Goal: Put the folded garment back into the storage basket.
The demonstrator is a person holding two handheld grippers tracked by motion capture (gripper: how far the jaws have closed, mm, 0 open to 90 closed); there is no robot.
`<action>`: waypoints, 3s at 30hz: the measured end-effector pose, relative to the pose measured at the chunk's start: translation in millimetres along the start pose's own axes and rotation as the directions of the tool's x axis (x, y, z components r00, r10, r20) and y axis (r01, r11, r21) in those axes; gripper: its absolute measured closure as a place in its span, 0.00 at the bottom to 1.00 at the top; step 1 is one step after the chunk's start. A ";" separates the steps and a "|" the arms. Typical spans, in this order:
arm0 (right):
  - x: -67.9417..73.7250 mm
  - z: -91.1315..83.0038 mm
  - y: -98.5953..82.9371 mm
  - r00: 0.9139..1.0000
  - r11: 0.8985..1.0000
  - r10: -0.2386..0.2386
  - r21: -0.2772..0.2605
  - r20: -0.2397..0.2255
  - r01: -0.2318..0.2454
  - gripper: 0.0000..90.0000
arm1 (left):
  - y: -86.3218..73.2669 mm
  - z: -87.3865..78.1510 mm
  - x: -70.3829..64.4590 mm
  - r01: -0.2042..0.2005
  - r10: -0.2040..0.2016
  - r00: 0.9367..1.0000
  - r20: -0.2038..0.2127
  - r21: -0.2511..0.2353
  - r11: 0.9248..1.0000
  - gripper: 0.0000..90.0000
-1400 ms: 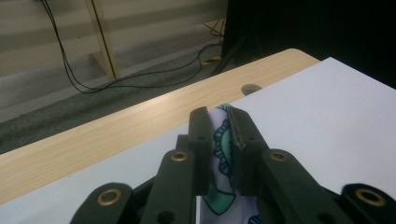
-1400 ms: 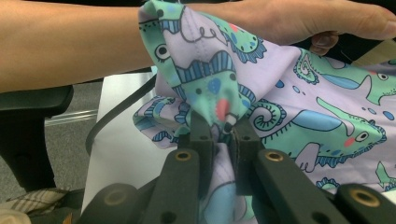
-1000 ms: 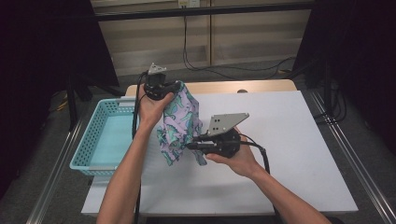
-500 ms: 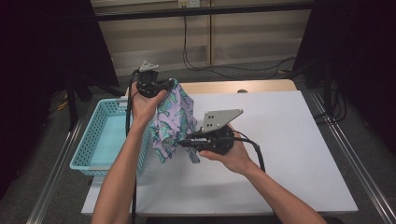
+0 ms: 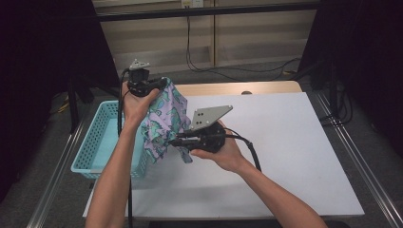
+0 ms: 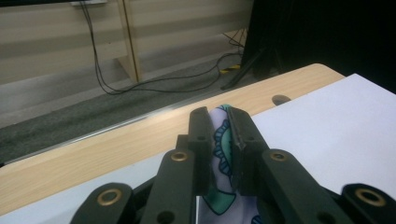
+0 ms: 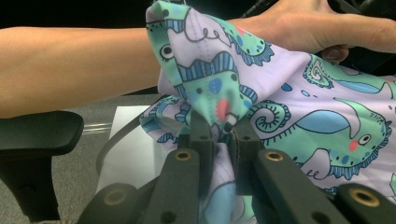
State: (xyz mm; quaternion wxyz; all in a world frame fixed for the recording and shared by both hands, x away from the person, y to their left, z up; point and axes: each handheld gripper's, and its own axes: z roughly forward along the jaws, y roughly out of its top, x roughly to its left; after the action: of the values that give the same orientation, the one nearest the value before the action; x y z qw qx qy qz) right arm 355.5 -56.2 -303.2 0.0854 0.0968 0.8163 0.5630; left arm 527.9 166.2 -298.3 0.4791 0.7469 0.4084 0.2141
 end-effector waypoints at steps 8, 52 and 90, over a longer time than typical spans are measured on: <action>3.3 15.4 12.6 0.999 1.000 -0.021 -0.015 -0.029 0.020 0.93 | 2.3 -12.6 9.1 0.001 -0.001 1.000 -0.012 -0.012 1.000 0.90; 3.8 69.0 51.9 0.994 0.999 -0.048 -0.021 -0.103 0.046 0.93 | 6.8 -64.5 69.2 0.030 -0.030 0.998 -0.062 -0.012 0.999 0.90; -7.0 130.2 54.2 0.991 0.999 -0.018 0.044 -0.134 0.024 0.93 | -16.5 -66.0 117.9 0.015 -0.011 0.993 -0.118 0.033 0.999 0.90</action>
State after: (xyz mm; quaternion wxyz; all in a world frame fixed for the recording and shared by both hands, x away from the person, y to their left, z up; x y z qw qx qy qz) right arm 397.9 78.4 -298.0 0.0342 0.0522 0.8339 0.5484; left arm 542.0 301.4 -291.9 0.4428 0.7383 0.4445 0.2478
